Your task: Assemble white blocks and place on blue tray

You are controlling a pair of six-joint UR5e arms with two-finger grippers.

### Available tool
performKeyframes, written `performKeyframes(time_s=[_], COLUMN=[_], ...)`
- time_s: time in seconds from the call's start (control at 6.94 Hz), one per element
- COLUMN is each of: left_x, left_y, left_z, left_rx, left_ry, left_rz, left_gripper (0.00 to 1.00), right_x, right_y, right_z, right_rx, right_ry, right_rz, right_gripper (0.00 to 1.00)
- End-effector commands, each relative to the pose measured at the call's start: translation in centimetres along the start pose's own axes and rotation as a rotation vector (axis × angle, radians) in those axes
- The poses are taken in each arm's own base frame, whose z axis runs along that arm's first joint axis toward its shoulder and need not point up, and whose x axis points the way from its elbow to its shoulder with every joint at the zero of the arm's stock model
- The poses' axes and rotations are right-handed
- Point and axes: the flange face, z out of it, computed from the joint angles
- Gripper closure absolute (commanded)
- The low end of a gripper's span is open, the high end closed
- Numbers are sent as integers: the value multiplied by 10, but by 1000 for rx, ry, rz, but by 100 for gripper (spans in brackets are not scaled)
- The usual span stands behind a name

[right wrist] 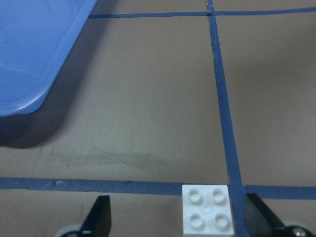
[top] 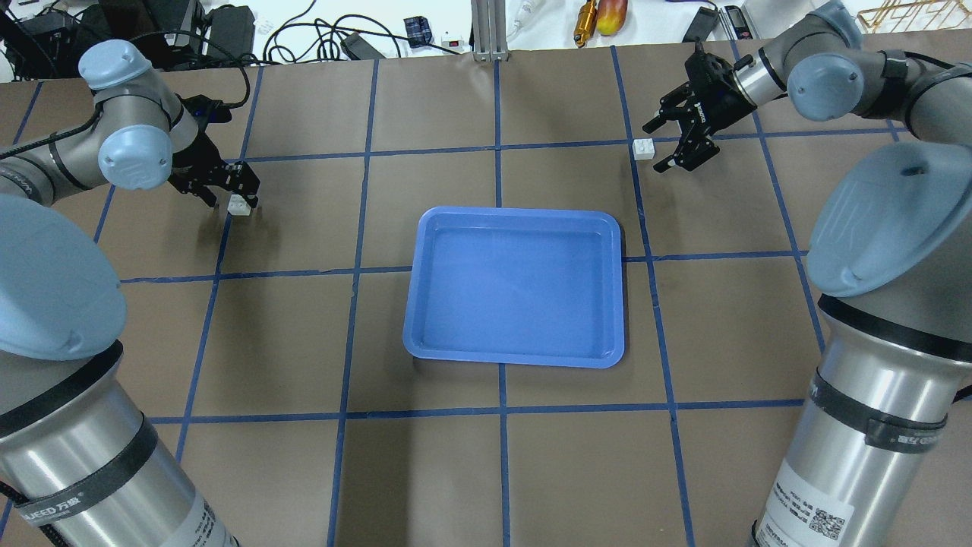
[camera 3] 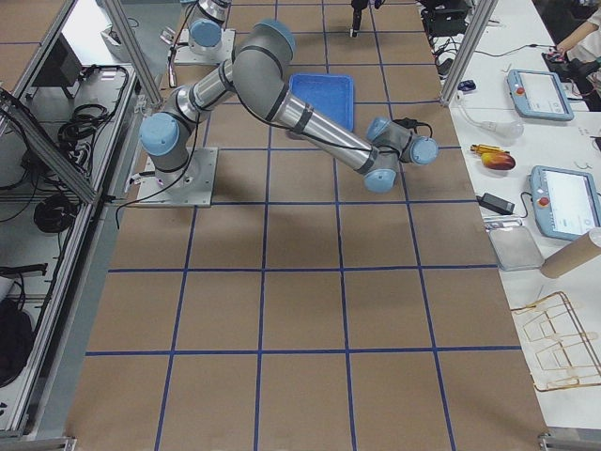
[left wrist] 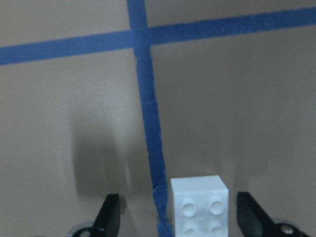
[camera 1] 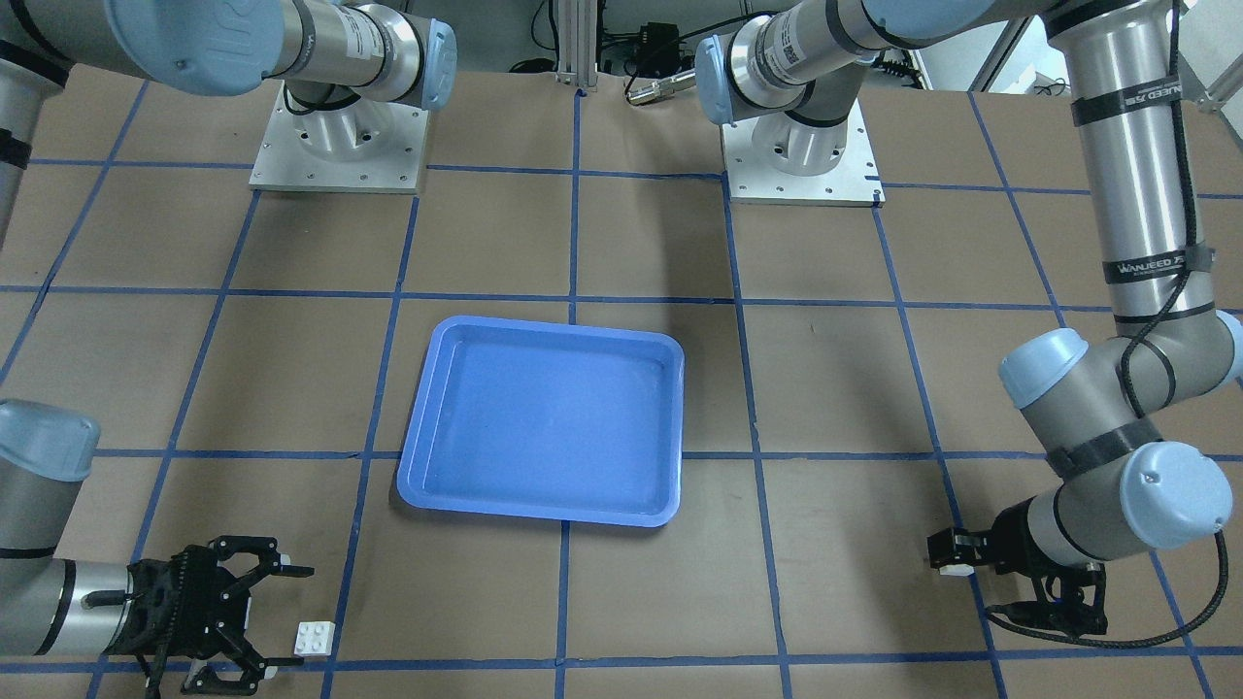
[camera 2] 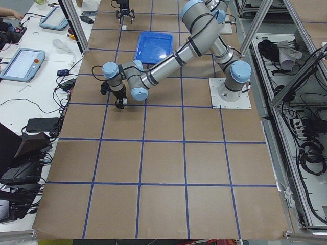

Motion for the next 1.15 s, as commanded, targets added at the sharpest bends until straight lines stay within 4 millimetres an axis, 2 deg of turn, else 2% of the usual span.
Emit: performKeyframes(time_s=[0.0, 0.14, 0.29, 0.43, 0.58, 0.72, 0.86, 1.01], left_x=[1, 2, 1, 2, 3, 3, 15, 44], left_y=[2, 3, 3, 3, 2, 2, 4, 3], left_z=[3, 3, 2, 1, -4, -9, -28, -49], left_rx=[-11, -16, -15, -15, -5, -7, -3, 3], left_ry=[8, 10, 8, 11, 18, 21, 20, 9], left_rz=[2, 7, 8, 16, 20, 20, 26, 33], left_gripper=[32, 32, 69, 100, 100, 100, 100, 100], right_x=[2, 4, 3, 3, 3, 2, 2, 3], right_y=[0, 1, 3, 7, 9, 9, 7, 6], right_z=[2, 3, 5, 10, 12, 12, 9, 8], right_rx=[-4, 0, 3, 6, 9, 4, 2, -2], right_ry=[5, 8, 5, -1, -4, -5, -4, -2], right_rz=[-10, -11, -8, -2, 1, 0, 1, -1], right_gripper=[6, 6, 7, 8, 12, 31, 57, 86])
